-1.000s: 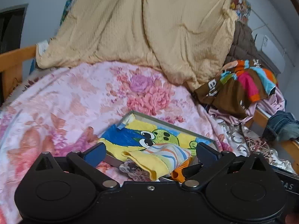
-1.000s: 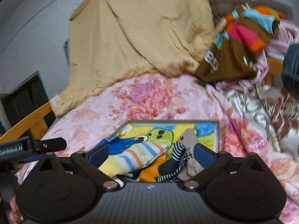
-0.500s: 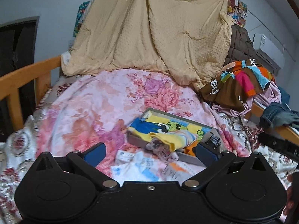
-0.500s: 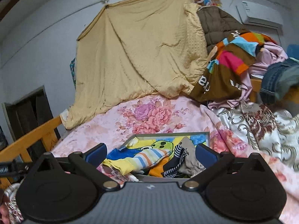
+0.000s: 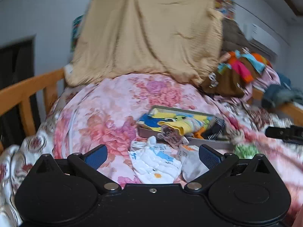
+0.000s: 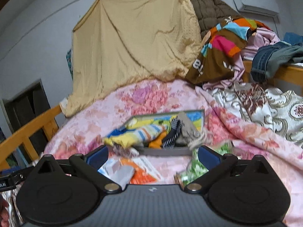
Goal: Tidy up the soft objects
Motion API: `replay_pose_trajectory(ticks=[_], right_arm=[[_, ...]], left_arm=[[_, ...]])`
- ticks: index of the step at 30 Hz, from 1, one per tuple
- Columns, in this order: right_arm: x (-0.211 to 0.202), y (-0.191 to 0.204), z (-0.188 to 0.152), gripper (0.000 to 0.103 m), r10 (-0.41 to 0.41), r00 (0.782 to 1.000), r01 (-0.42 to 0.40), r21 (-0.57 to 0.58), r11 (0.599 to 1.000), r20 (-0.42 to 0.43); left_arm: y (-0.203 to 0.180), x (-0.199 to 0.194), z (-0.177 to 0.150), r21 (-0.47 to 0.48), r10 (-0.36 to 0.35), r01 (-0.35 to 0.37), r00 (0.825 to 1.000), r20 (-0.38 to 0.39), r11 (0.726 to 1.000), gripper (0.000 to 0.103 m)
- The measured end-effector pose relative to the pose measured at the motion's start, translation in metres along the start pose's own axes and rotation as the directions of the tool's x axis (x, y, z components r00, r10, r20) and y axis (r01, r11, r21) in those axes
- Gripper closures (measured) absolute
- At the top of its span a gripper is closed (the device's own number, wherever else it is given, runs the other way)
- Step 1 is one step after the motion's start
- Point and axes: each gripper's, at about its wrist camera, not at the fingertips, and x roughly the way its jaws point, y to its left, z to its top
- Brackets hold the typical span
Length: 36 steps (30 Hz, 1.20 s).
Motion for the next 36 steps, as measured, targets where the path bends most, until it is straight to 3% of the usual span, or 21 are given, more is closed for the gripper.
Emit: replay_pose_trajectory(ticks=[6,14,19,26,31,34,36], right_arm=[[0.002,0.010,-0.016,0.000,-0.039,0.996,0.034,-0.057,0.998,-0.086],[0.018,0.026,-0.032,0.000,-0.095,0.973,0.062,-0.158,0.985,-0.212],[0.033,0.032,-0.039,0.000,-0.090,0.946,0.040,-0.162,0.986,-0.312],[0.034,0.032,-0.042,0.000,-0.092,0.940,0.034,-0.177,0.984,-0.327],[0.044,0.029,-0.037,0.000,-0.081,0.928,0.018,-0.173,0.985,-0.363],[0.048,0.028,-0.032,0.000,-0.074,0.925,0.001,-0.192,0.981,-0.374],[0.050,0.027,-0.027,0.000,-0.021,0.921,-0.052,-0.177,0.983,-0.389]], left_arm=[[-0.016,0.006,-0.009,0.145,0.013,-0.008,0.999,-0.030,0.989,0.001],[-0.023,0.022,-0.018,0.213,0.016,0.010,0.993,-0.119,0.977,0.001],[-0.020,0.031,-0.021,0.206,0.033,0.001,0.986,-0.164,0.978,0.001],[-0.021,0.035,-0.020,0.205,0.046,-0.009,0.984,-0.174,0.979,0.001],[-0.021,0.047,-0.017,0.204,0.021,0.021,0.979,-0.203,0.979,0.001],[-0.016,0.062,-0.016,0.152,-0.006,0.044,0.969,-0.248,0.987,0.001],[-0.010,0.072,-0.014,0.080,-0.042,0.066,0.962,-0.270,0.995,0.001]])
